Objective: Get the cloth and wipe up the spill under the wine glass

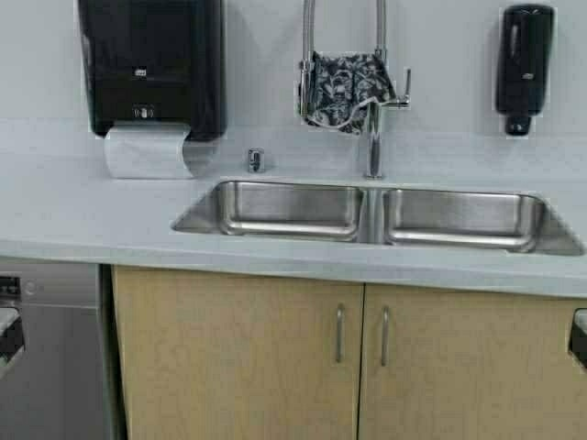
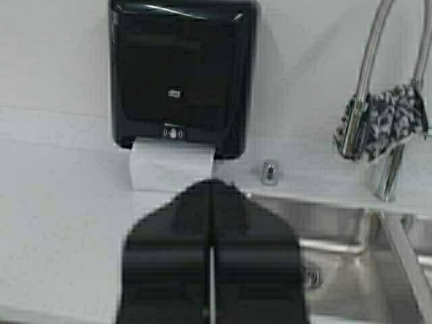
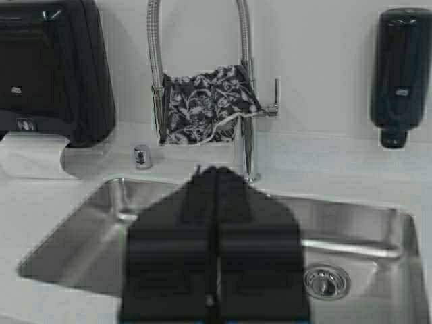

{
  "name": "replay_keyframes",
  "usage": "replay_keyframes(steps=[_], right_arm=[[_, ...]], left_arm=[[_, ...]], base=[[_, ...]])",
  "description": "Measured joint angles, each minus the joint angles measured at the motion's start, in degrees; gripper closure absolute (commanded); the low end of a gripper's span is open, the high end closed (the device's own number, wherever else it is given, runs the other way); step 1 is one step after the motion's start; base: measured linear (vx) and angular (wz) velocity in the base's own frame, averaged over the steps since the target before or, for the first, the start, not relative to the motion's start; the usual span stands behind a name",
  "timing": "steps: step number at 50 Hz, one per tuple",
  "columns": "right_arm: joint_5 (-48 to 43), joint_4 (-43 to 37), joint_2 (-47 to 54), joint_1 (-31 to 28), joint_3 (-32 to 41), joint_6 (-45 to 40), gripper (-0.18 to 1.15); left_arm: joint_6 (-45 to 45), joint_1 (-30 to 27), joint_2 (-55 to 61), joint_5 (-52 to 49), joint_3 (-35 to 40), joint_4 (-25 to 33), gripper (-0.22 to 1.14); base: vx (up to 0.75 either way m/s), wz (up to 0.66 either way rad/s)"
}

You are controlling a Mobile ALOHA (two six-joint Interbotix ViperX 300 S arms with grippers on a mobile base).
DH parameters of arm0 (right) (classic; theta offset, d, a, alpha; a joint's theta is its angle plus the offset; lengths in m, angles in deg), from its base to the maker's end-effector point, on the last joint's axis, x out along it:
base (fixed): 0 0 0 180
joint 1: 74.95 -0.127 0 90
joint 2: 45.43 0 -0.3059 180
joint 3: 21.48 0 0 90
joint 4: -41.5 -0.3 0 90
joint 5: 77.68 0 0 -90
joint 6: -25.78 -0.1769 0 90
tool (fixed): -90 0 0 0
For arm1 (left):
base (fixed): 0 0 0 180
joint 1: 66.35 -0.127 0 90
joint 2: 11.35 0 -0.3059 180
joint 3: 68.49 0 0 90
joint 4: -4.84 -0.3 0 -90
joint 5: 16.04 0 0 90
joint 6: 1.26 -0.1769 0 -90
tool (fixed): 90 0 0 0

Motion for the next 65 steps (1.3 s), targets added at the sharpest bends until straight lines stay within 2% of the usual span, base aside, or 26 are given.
replay_keyframes(steps=[10,17,30,38,50,56,65], right_arm=[[5.9,1.2,0.2,-1.5,2.8,0.1,0.92],[9.2,1.3,3.1,-5.6,7.0,0.1,0.92],[10.7,1.3,18.9,-12.4,13.7,0.1,0.92],[7.6,1.4,28.7,-15.7,16.3,0.1,0.92],[-2.4,1.4,40.3,-15.7,17.1,0.2,0.9],[-6.5,1.4,45.7,-15.7,17.7,0.1,0.83],[-10.4,1.4,51.8,-16.0,18.3,0.2,0.59]], left_arm=[[1.7,0.0,-2.0,-3.4,-0.3,-0.1,0.89],[1.5,0.0,-2.9,-4.4,-0.3,-0.1,0.89],[2.0,0.0,-5.6,-4.7,-0.3,-0.1,0.89],[2.0,0.0,-6.2,-4.7,-0.4,-0.1,0.89],[2.1,0.0,-6.3,-4.7,-0.3,-0.1,0.89],[2.0,-0.1,-6.3,-4.7,-0.3,0.0,0.89],[1.9,0.0,-6.6,-4.7,-0.4,-0.1,0.89]], base=[[0.28,0.01],[0.27,-0.03],[0.25,0.02],[0.24,0.07],[0.23,0.06],[0.22,0.08],[0.21,0.06]])
